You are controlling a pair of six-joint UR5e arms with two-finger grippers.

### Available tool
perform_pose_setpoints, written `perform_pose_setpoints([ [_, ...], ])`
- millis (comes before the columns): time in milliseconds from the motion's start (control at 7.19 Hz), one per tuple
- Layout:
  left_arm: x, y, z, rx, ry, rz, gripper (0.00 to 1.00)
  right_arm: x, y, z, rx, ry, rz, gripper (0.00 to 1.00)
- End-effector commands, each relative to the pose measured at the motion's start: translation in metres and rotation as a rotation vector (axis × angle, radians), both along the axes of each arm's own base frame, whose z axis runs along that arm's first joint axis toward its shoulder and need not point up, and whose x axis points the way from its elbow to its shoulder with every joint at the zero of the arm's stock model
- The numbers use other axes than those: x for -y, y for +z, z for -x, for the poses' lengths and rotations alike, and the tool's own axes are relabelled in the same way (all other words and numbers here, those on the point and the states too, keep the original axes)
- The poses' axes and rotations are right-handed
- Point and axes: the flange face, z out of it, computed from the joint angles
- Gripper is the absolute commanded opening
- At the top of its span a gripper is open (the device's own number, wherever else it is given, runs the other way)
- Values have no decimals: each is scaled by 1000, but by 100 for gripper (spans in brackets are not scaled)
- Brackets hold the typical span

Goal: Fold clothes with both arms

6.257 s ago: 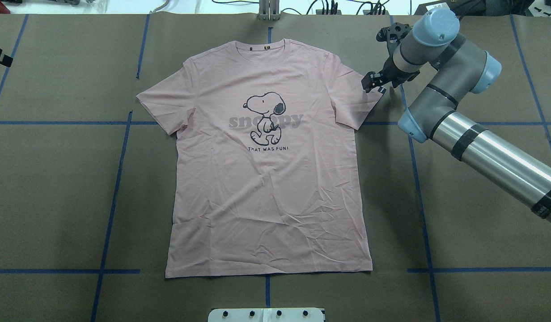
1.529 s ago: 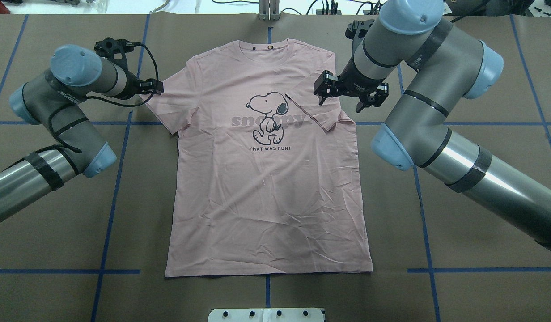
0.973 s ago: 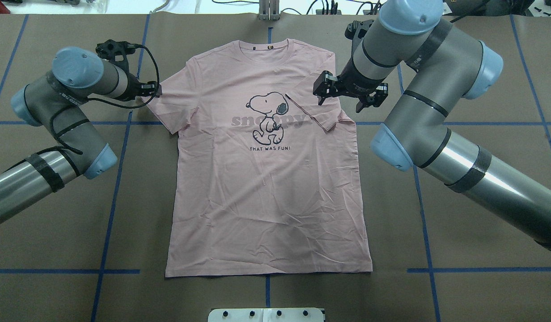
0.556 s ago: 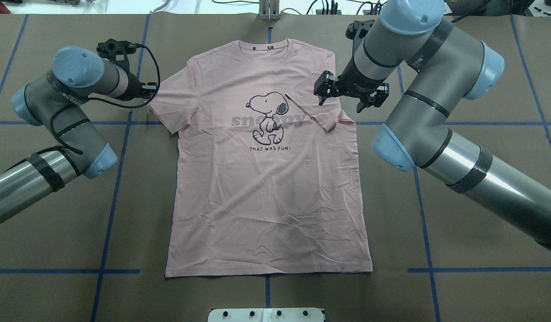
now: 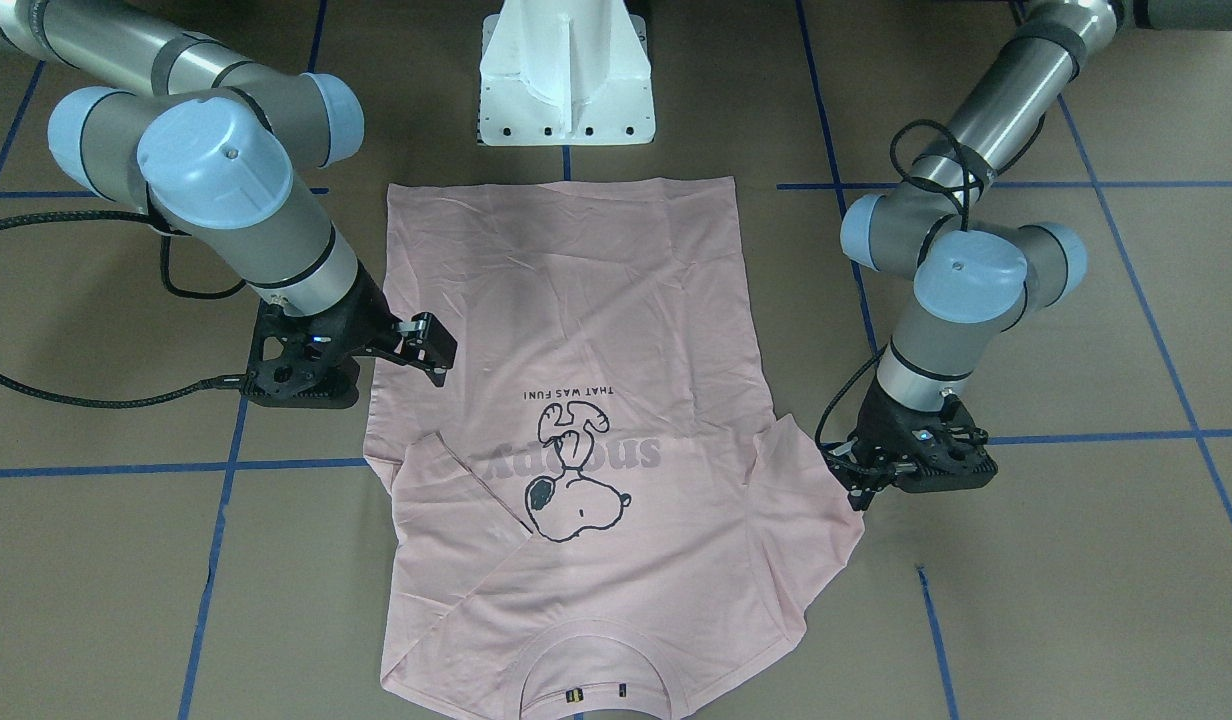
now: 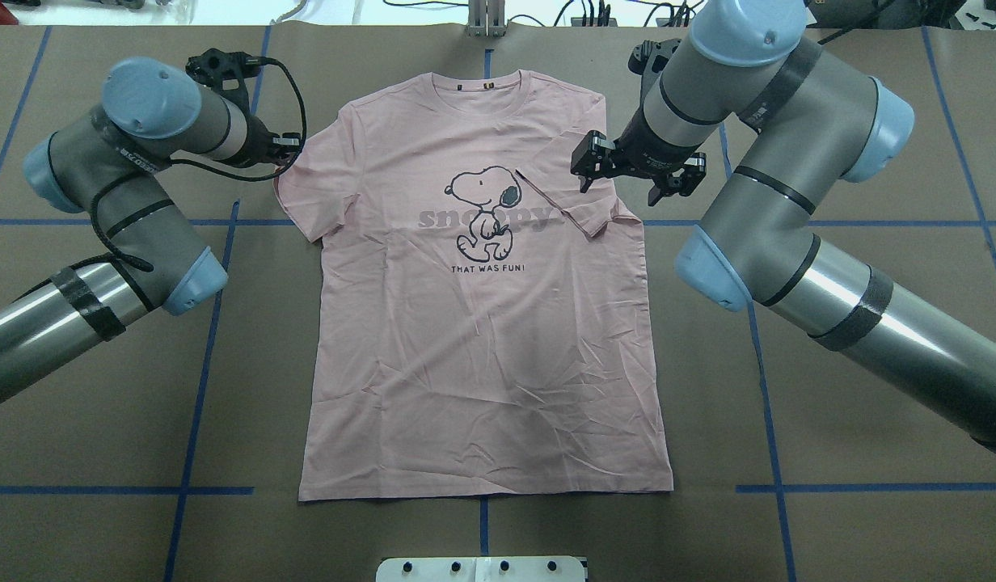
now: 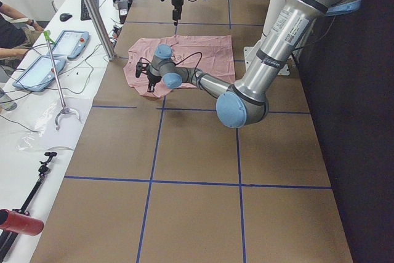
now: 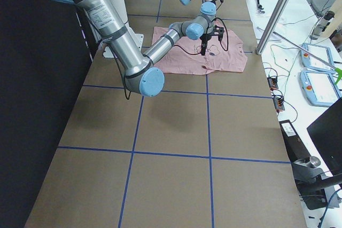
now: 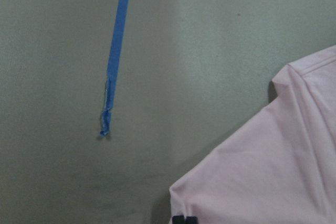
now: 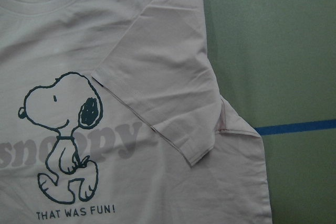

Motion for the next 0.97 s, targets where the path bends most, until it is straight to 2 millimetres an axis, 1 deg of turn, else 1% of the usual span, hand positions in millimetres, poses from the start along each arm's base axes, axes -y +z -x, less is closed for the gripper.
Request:
perform_pose_setpoints([
  [0,0,-77,-51,-87,-44,85,0,-1,6,-1,-5,0,5,100],
  [139,19,-115,-96,-116,-73,145,0,-1,8,-1,-6,0,7,100],
  [278,27,-136,-123,-125,-82,174,0,-1,8,-1,-6,0,7,100],
  [417,21,-134,-135,-139,-67,163,0,-1,9,-1,-4,0,4,100],
  [556,19,-121,-146,-147,-61,165,0,-2,10,-2,3,0,-3,100],
  [695,17,-120,-148,-157,-58,159,0,-2,12,-2,5,0,-6,100],
  [834,16,-121,-147,-176,-54,141,99,-2,12,-2,5,1,-6,100],
])
